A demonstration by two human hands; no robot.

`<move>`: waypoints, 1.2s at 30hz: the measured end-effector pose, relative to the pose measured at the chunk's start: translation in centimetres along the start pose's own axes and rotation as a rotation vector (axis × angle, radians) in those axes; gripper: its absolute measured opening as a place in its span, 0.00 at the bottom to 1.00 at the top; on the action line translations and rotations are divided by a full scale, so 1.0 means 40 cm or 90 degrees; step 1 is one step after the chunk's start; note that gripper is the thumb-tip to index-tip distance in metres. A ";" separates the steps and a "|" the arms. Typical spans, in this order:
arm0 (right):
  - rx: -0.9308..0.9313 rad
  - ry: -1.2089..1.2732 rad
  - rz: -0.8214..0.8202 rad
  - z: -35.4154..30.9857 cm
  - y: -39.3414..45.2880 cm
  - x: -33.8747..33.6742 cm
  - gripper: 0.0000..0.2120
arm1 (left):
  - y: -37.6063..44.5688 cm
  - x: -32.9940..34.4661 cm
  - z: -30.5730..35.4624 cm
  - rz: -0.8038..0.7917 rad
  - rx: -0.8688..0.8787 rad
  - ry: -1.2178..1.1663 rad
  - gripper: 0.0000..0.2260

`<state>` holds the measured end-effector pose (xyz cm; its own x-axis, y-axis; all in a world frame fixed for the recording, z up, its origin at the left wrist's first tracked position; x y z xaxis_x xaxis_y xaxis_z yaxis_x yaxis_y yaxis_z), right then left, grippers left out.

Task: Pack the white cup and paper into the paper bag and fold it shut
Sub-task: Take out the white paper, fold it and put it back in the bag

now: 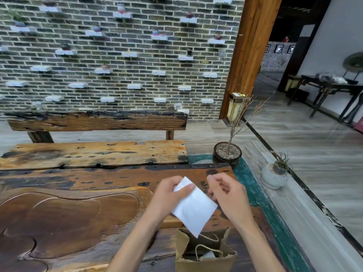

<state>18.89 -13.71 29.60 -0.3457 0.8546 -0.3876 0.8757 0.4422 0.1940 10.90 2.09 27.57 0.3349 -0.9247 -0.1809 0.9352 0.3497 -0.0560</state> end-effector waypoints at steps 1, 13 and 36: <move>-0.006 -0.016 -0.069 -0.005 0.003 0.019 0.09 | 0.005 0.006 0.006 -0.041 -0.011 0.040 0.08; 0.014 0.214 -0.078 -0.041 -0.004 0.050 0.04 | 0.011 -0.029 0.040 0.021 0.002 -0.126 0.10; 0.263 0.386 -0.059 0.090 -0.048 0.149 0.16 | -0.030 0.005 -0.055 0.224 0.068 -0.144 0.07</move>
<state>16.35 -10.46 23.70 -0.4455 0.8719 0.2031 0.8479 0.4838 -0.2170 9.61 1.81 25.44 0.6406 -0.7663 0.0492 0.7626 0.6424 0.0752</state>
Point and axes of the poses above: each hand's wrist, its own y-axis towards the middle knuckle, its own x-axis out of the palm, z = x × y, the point moved 9 cm from there along y, towards the middle knuckle, and after that the axes turned 2 degrees about y, right-handed, at the moved point
